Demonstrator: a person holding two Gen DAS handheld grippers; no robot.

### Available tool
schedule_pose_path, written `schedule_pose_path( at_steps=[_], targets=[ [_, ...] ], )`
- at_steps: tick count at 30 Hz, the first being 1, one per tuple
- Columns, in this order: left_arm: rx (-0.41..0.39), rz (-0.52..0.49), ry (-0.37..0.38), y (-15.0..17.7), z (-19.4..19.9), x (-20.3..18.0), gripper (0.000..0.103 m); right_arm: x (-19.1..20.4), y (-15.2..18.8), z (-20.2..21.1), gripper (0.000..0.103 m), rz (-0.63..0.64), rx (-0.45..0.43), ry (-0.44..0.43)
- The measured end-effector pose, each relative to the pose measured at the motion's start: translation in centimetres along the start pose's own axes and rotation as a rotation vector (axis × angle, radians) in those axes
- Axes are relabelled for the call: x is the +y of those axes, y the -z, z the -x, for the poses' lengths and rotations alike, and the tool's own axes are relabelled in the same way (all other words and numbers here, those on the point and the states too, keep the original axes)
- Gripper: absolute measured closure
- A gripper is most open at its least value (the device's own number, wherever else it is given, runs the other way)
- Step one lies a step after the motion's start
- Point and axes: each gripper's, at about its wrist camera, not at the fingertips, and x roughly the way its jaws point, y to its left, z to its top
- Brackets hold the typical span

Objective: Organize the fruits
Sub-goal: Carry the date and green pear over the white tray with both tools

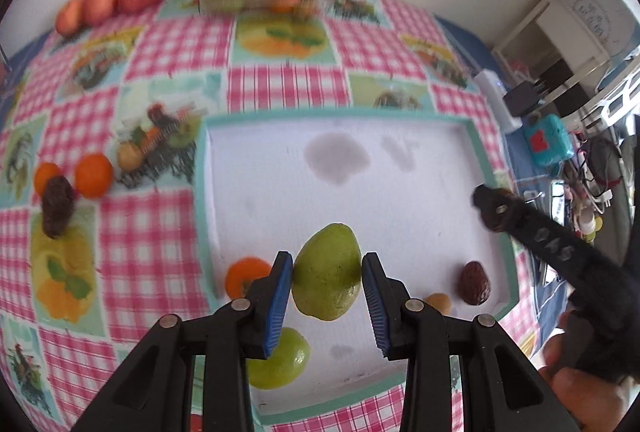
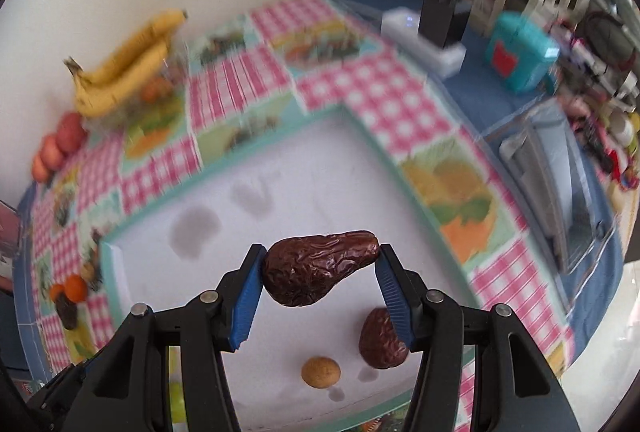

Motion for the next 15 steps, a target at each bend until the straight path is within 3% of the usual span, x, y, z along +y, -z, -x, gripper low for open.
schedule_pose_path(
  at_steps=[15],
  targets=[
    [0.060,0.022,-0.009,1.1,-3.0,1.1,0.065,0.0,1.2,-3.4,0.045,0.014,0.083,0.034]
  ],
)
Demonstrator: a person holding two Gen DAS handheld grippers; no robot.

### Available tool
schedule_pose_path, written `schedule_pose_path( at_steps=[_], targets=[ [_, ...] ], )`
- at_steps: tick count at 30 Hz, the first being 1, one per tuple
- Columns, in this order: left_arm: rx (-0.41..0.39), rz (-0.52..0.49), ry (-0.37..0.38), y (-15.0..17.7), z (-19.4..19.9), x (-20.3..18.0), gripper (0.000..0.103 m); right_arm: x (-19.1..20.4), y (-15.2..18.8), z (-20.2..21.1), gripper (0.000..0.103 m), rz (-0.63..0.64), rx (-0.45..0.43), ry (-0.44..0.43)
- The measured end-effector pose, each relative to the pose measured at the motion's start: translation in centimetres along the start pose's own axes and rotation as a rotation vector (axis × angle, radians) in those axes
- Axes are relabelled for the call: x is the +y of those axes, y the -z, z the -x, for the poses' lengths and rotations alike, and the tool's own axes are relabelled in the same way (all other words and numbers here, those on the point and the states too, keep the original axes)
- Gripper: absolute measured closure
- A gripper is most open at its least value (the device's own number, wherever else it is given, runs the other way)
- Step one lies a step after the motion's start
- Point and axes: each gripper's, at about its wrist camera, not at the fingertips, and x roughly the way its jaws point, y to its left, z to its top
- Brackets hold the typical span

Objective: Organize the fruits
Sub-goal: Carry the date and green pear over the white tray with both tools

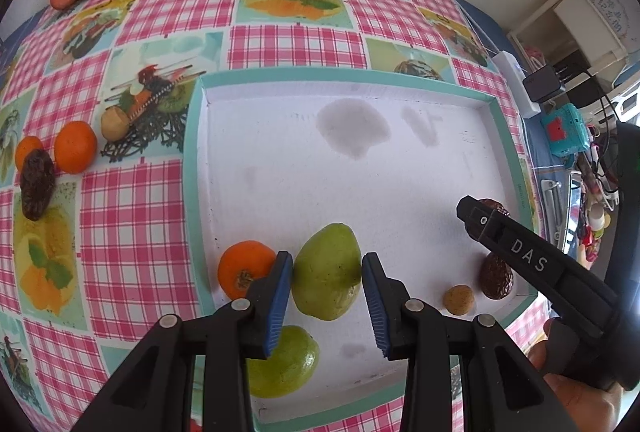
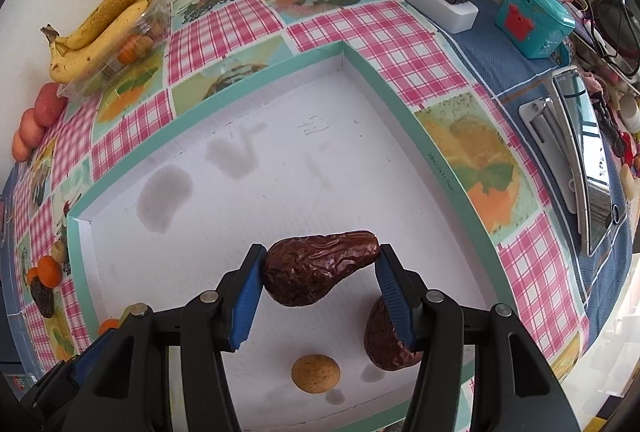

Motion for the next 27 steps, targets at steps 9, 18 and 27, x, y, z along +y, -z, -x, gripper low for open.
schedule_pose_path(
  at_steps=[9,18,27],
  targets=[
    [0.001,-0.011,-0.007,0.0,-0.4,-0.1,0.065,0.4,-0.4,-1.0,0.045,0.009,0.021,0.007],
    [0.000,-0.022,-0.015,0.0,-0.4,-0.2,0.065,0.2,-0.1,-1.2,0.045,0.014,0.032,0.005],
    [0.000,-0.032,-0.024,-0.1,-0.5,-0.4,0.065,0.2,0.1,-1.2,0.045,0.014,0.035,0.006]
  ],
)
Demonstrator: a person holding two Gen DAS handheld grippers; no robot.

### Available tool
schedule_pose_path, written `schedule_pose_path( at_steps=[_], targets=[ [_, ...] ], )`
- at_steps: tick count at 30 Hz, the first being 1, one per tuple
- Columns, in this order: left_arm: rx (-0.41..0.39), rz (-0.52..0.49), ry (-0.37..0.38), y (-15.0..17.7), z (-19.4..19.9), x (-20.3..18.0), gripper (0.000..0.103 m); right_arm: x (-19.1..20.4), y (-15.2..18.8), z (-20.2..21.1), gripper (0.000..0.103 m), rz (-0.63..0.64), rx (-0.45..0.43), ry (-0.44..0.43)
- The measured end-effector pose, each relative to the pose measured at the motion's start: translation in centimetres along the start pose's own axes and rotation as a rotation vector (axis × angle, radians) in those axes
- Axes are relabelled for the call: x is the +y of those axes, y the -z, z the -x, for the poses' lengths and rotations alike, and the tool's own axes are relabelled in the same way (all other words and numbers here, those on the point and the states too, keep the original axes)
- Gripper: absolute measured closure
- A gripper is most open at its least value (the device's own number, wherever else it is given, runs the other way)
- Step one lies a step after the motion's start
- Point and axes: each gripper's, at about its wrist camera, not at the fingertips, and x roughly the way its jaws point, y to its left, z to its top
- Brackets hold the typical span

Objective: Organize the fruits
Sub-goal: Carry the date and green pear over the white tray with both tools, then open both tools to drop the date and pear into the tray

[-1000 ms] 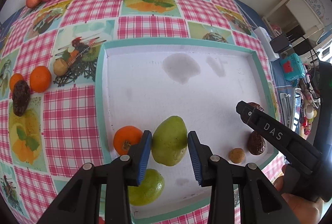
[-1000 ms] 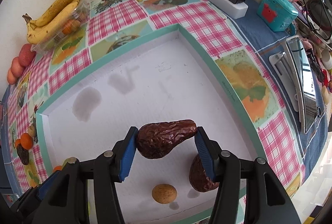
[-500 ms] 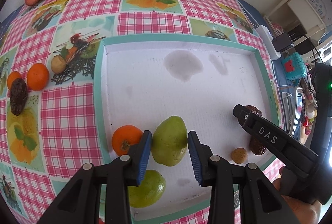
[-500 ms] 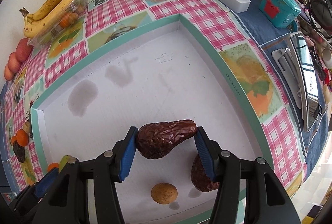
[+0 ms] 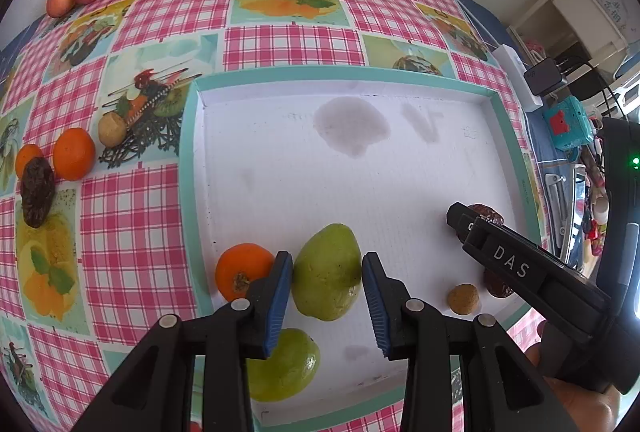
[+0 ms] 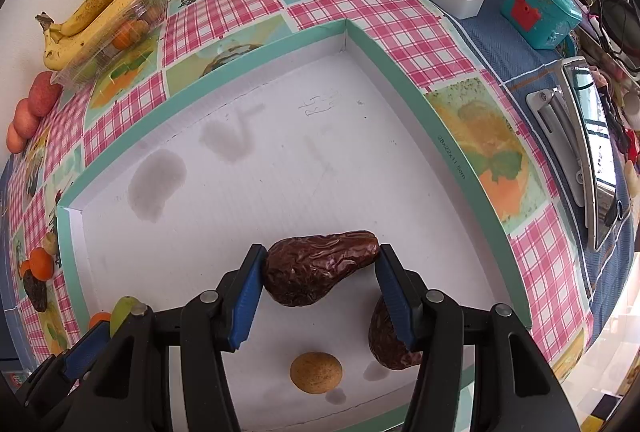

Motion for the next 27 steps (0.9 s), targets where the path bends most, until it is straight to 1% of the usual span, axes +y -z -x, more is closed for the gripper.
schedule_pose_path(
  at_steps=[16,19,20,21,23,27],
  targets=[
    [0.000,-0.016,-0.013,0.0,0.0,-0.3,0.064,0.1,-0.2,-0.3,0.045,0.015,0.009,0.003],
    [0.004,-0.010,0.001,0.0,0.1,-0.2,0.063,0.2,-0.4,0.0,0.045,0.019,0.000,0.013],
    [0.005,-0.009,0.009,0.0,0.2,-0.2,0.063,0.2,-0.4,0.3,0.043,0.019,-0.007,0.017],
    [0.000,-0.011,0.018,-0.1,0.5,-0.3,0.063,0.2,-0.5,0.5,0.039,0.019,-0.014,0.020],
    [-0.014,-0.018,0.026,-0.2,1.2,-0.4,0.060,0.2,-0.6,1.2,0.037,0.017,-0.034,0.022],
    [-0.049,-0.027,0.015,-0.6,2.6,-0.3,0.048,0.2,-0.7,2.1,0.035,0.022,-0.061,0.021]
  ],
)
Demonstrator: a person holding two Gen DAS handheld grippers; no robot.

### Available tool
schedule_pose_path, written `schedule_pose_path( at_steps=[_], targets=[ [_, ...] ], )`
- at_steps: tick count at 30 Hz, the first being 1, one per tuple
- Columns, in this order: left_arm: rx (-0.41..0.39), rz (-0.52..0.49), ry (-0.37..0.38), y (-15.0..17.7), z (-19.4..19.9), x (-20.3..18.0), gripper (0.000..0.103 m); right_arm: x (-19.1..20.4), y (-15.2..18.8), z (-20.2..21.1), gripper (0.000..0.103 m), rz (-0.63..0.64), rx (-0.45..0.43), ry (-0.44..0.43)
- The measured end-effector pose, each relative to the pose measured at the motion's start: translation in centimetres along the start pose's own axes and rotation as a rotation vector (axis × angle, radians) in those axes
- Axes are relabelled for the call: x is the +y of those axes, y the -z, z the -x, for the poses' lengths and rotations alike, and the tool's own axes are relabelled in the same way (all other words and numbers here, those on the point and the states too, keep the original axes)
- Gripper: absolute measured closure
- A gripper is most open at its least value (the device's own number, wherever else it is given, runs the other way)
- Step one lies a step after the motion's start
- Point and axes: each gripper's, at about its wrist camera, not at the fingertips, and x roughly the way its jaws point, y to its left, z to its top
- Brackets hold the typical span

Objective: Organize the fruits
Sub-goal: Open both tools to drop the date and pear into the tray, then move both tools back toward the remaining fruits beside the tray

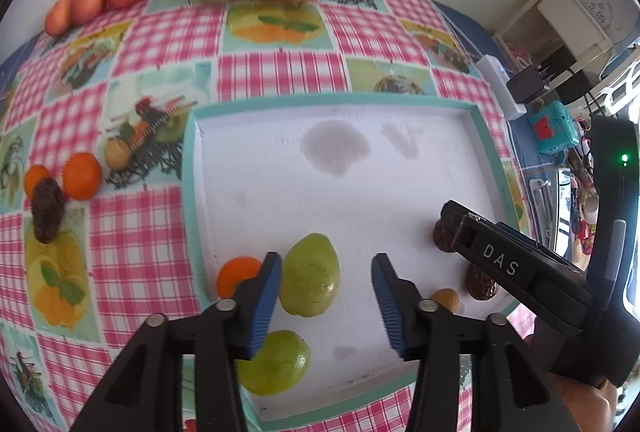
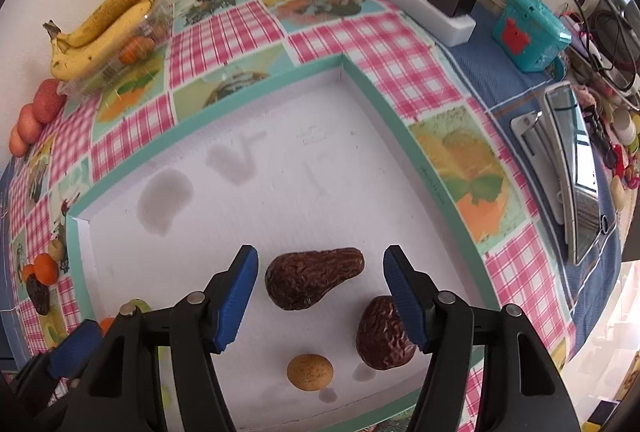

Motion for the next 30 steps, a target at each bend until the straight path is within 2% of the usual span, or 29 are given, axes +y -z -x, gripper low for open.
schedule_pose_path(
  at_steps=[1,3,6,8,11,13,16,22,25,30],
  targets=[
    [-0.009,0.011,-0.006,-0.2,0.4,0.4,0.045,0.0,0.0,0.2,0.033,0.002,-0.004,0.003],
    [-0.022,0.040,-0.022,-0.5,0.9,1.2,0.042,0.1,0.1,0.4,0.020,0.005,-0.011,0.003],
    [-0.045,0.102,-0.077,-0.7,1.5,3.3,0.041,0.3,0.2,0.8,0.018,0.020,-0.022,-0.002],
    [-0.058,0.157,-0.136,-0.9,1.8,5.1,0.036,0.6,0.3,1.0,0.014,0.041,-0.028,-0.004],
    [-0.084,0.232,-0.230,-0.9,2.3,7.6,0.026,1.5,0.5,1.1,0.013,0.065,-0.032,-0.021],
    [-0.104,0.272,-0.289,-0.8,2.9,9.3,0.015,2.1,0.7,1.3,0.013,0.076,-0.038,-0.038],
    [-0.133,0.315,-0.349,-0.9,3.7,11.4,0.003,3.2,0.9,1.5,0.013,0.102,-0.048,-0.039],
    [-0.172,0.367,-0.433,-0.9,5.4,14.8,0.002,5.1,1.3,2.3,0.013,0.138,-0.056,-0.086],
    [-0.203,0.405,-0.441,-0.7,6.7,16.2,0.002,6.5,1.5,3.0,0.013,0.152,-0.063,-0.117],
    [-0.254,0.407,-0.485,-0.6,9.0,17.9,0.002,9.6,2.1,3.7,0.013,0.182,-0.068,-0.186]
  ],
)
